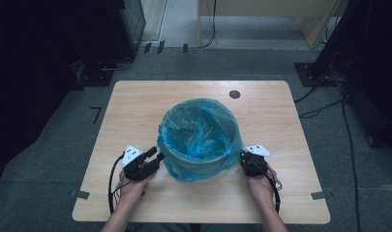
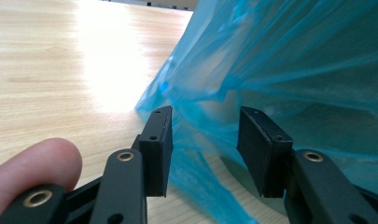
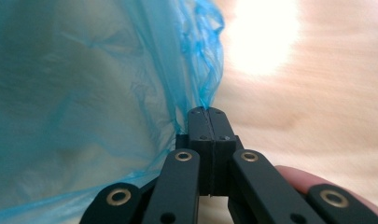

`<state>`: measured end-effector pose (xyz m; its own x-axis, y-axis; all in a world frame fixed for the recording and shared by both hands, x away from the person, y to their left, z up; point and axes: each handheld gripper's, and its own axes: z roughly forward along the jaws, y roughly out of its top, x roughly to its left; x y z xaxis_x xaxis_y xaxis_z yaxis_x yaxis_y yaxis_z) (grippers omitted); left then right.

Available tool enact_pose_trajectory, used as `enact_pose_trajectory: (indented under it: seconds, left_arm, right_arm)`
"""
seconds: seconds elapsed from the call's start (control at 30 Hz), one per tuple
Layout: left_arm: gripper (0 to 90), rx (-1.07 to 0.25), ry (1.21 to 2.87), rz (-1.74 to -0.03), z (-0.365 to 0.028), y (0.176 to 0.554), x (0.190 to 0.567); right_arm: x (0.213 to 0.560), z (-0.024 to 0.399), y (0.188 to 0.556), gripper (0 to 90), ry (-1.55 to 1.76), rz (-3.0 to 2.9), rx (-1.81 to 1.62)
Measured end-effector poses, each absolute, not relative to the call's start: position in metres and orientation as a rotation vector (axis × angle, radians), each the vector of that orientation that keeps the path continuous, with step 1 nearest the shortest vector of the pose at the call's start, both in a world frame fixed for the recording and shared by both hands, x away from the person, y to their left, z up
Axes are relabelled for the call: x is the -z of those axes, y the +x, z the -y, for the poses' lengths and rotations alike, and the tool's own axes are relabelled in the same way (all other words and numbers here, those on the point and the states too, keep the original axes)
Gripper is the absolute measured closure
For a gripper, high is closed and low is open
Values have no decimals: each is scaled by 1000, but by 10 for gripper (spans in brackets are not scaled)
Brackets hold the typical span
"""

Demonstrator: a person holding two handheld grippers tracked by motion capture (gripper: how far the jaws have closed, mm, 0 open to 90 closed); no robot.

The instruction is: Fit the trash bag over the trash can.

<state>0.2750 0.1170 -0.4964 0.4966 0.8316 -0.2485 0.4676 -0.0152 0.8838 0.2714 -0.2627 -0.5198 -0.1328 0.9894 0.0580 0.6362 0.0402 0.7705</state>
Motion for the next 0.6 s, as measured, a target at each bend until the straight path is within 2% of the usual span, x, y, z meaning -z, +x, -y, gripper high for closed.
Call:
enact_pose_trajectory:
  seconds: [0.1,0.17,0.2,0.27,0.33,0.37,0.47,0.6]
  left_arm:
    - [534,-430,1670,-1119,-116,274,497]
    - [519,-433,1673,-1114,-117,274,498]
    - [511,-434,1674,-1114,-118,274,498]
    - [493,-433,1679,-1117,-121,275,500]
    - [474,-422,1682,-1125,-123,276,502]
    - [471,-423,1689,-1128,-124,276,502]
    - [479,-442,1704,-1135,-124,276,503]
    - [481,-457,1721,-1135,-126,277,505]
  right_arm:
    - [518,270,268,900,1649,-1765,-912]
    - [514,278,265,883,1645,-1713,-1026]
    - [511,282,263,787,1632,-1693,-1089]
    - [503,290,259,679,1584,-1675,-1204]
    - [495,295,256,599,1524,-1680,-1270]
    - [491,296,254,586,1493,-1688,-1293]
    - [478,298,248,600,1393,-1694,-1318]
    - [461,299,241,701,1278,-1708,-1365]
